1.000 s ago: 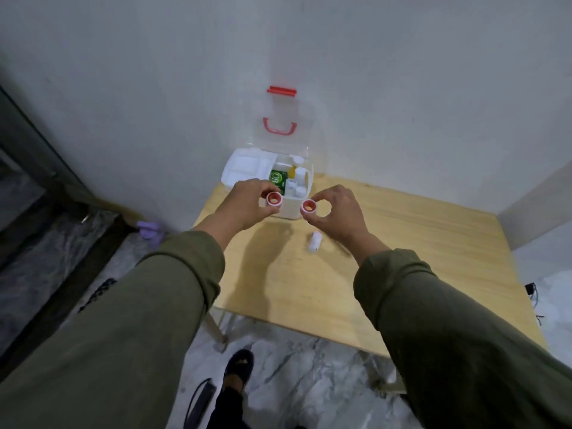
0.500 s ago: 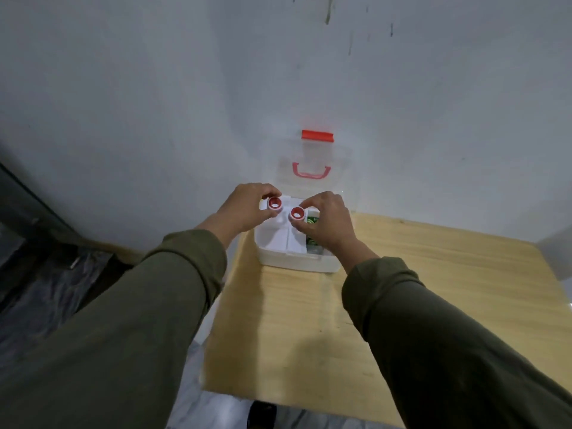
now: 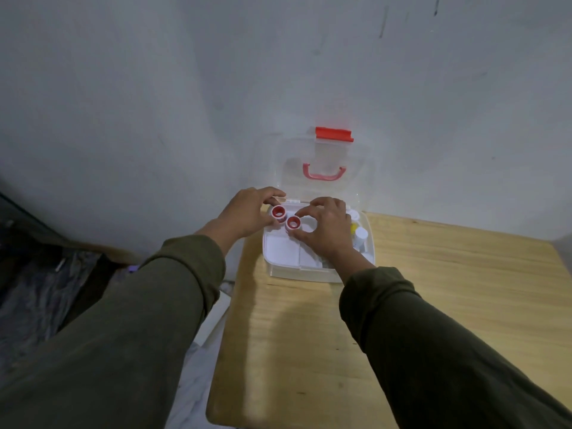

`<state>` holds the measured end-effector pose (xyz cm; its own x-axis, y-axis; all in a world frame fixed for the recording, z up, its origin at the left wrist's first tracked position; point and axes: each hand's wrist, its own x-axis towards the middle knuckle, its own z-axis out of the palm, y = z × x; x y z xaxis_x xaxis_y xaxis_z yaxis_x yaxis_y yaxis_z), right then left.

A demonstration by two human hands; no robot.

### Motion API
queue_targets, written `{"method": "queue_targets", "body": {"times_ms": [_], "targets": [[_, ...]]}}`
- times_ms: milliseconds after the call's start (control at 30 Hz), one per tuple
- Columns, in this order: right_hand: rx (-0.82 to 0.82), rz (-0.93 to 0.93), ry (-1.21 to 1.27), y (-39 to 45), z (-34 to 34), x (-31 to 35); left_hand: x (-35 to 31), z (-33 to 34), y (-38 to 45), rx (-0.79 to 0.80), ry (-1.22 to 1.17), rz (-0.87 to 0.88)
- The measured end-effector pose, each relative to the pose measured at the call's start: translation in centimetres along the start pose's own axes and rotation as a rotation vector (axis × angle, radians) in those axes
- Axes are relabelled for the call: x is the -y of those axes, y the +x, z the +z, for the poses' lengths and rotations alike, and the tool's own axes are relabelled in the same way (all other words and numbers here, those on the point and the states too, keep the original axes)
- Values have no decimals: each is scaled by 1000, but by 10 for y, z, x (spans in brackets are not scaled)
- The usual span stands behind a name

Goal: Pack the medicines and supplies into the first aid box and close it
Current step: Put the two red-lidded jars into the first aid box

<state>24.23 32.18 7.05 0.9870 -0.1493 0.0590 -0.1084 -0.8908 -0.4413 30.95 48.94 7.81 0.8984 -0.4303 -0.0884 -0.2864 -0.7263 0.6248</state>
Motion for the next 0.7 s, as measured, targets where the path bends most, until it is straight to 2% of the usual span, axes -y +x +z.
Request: {"method": "queue_targets", "body": {"times_ms": [700], "targets": [[82, -5, -46, 12, 6, -2, -1, -5, 1, 73, -99, 5]]}}
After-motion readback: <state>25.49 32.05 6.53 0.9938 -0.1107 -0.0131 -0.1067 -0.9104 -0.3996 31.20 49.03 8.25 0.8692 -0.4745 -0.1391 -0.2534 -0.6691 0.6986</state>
